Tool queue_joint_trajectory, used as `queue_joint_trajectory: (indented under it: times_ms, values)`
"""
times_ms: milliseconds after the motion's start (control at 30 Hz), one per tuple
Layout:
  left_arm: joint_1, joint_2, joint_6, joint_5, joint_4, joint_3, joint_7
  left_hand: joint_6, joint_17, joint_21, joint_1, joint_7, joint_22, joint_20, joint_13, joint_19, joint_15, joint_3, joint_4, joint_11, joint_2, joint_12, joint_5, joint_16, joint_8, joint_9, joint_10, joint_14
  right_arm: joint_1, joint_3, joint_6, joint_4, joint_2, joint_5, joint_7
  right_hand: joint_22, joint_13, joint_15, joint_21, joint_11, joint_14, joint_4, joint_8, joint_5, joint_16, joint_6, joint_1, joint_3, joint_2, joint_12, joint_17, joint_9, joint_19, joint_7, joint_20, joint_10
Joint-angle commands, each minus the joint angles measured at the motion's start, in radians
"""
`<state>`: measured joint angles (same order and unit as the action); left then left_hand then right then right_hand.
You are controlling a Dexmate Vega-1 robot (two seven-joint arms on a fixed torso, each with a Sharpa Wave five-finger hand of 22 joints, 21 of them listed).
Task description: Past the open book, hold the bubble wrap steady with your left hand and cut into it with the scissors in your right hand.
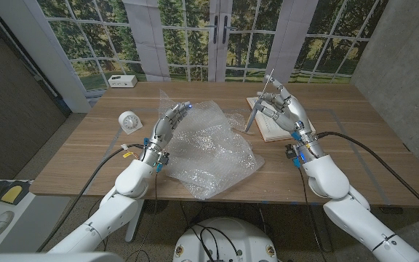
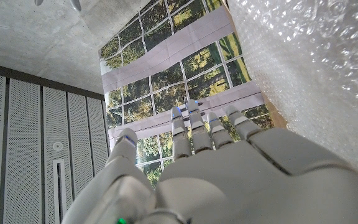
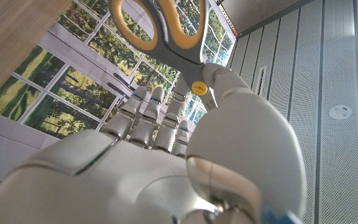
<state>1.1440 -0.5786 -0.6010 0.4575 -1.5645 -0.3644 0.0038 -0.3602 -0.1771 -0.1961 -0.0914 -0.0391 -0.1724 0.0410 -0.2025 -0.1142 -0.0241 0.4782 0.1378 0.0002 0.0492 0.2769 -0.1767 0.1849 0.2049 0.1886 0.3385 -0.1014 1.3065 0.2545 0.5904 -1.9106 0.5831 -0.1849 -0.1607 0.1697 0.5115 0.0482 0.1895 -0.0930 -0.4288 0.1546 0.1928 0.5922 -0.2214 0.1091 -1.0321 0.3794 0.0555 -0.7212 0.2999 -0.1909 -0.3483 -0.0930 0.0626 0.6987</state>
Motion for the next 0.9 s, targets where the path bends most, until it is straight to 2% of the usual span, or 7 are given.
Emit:
queue_joint_trajectory:
  times_ms: [33, 900]
  values:
    - [0.000, -0.005, 0.001, 0.003, -0.003, -0.004, -0.008, 0.014, -0.001, 0.002, -0.006, 0.000, -0.003, 0.007, -0.006, 0.000, 0.014, 0.009, -0.001, 0.013, -0.004, -0.003, 0.003, 0.001, -0.005, 0.002, -0.002, -0.001, -0.004, 0.013, 0.002, -0.013, 0.001, 0.012, 0.006, 0.003, 0.070, 0.165, 0.005, -0.121, -0.009, -0.002, 0.004, 0.011, -0.001, 0.011, -0.007, 0.006, 0.012, -0.024, 0.004, -0.001, -0.006, -0.001, -0.001, 0.125]
    - [0.020, -0.035, 0.014, -0.003, -0.027, -0.003, -0.018, 0.079, -0.002, 0.005, -0.007, -0.009, -0.004, 0.019, -0.009, 0.010, 0.023, 0.011, -0.001, 0.012, -0.004, -0.017, 0.003, -0.003, -0.023, 0.003, -0.025, 0.013, -0.017, 0.041, -0.014, -0.024, 0.003, 0.001, 0.019, 0.004, 0.070, 0.165, 0.004, -0.120, -0.005, -0.005, 0.003, 0.012, -0.002, 0.016, 0.001, -0.003, 0.013, -0.026, 0.010, -0.002, -0.004, -0.001, 0.000, 0.127]
